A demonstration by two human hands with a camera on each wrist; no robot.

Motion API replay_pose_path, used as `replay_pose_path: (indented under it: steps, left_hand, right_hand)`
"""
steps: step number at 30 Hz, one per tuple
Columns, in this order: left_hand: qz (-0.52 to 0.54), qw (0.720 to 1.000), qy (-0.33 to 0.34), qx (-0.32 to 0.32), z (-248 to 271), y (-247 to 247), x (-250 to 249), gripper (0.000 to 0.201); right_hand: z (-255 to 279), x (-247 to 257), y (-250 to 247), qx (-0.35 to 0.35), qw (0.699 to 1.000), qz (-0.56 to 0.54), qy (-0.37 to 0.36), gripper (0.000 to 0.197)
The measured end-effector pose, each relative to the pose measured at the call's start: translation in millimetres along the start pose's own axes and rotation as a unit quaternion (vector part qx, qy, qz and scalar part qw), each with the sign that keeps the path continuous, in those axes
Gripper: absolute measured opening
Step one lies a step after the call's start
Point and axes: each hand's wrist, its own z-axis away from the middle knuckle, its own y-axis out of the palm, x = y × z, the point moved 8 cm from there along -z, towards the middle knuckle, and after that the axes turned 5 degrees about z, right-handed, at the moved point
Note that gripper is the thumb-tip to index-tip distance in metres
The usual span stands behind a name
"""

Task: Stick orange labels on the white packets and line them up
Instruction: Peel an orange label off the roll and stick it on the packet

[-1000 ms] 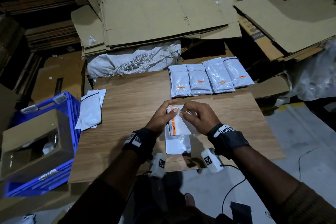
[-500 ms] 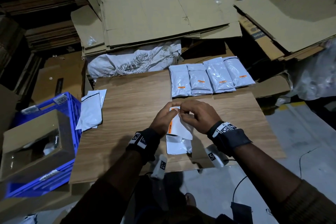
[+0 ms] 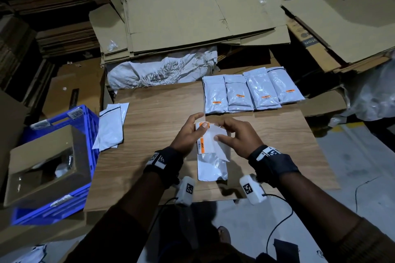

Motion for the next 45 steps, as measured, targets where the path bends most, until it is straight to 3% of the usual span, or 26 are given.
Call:
replay_pose_path:
  steps: [3, 6, 11, 18, 23, 26, 28, 33, 40, 45]
  left_hand:
    - [-0.025, 0.999, 0.024, -0.021, 1, -6, -4, 0.047]
    - [-0.055, 0.996, 0.040, -0.050, 1, -16, -4, 0.054]
    - [-0.075, 0.991, 0.032, -0.111, 0, -42, -1, 0.036]
    - [-0.078, 0.976, 0.031, -0.200, 18, -87, -8, 0.035]
    - [-0.059, 0.965, 0.035, -0.251, 38, -124, -10, 0.033]
    - [-0.060, 0.962, 0.038, -0.265, 55, -147, -10, 0.045]
    - [-0.062, 0.958, 0.039, -0.278, 68, -168, -9, 0.033]
    - [-0.049, 0.940, 0.045, -0.334, 112, -234, -4, 0.027]
    - [0.000, 0.906, 0.033, -0.422, 179, -370, 9, 0.032]
    - [0.018, 0.887, 0.037, -0.461, 222, -455, 10, 0.028]
  right_hand:
    - [-2, 6, 3, 0.001, 1.000, 0.019, -0.012, 0.006]
    - [2, 18, 2, -0.017, 0.998, 0.027, -0.049, 0.006]
    - [11, 20, -2, -0.015, 0.998, 0.000, -0.060, 0.005]
    - [5, 26, -3, -0.017, 0.996, -0.077, -0.029, 0.025]
    - [-17, 28, 15, -0.011, 0.989, -0.144, -0.008, 0.014]
    - [-35, 30, 40, 0.000, 0.988, -0.153, 0.021, 0.035]
    - [-48, 38, 63, 0.015, 0.989, -0.141, 0.033, 0.037]
    - [-87, 58, 140, 0.034, 0.991, -0.110, 0.071, 0.006]
    - [-145, 127, 285, 0.113, 0.977, -0.163, 0.079, 0.023]
    - [-183, 170, 402, 0.153, 0.951, -0.232, 0.137, 0.015]
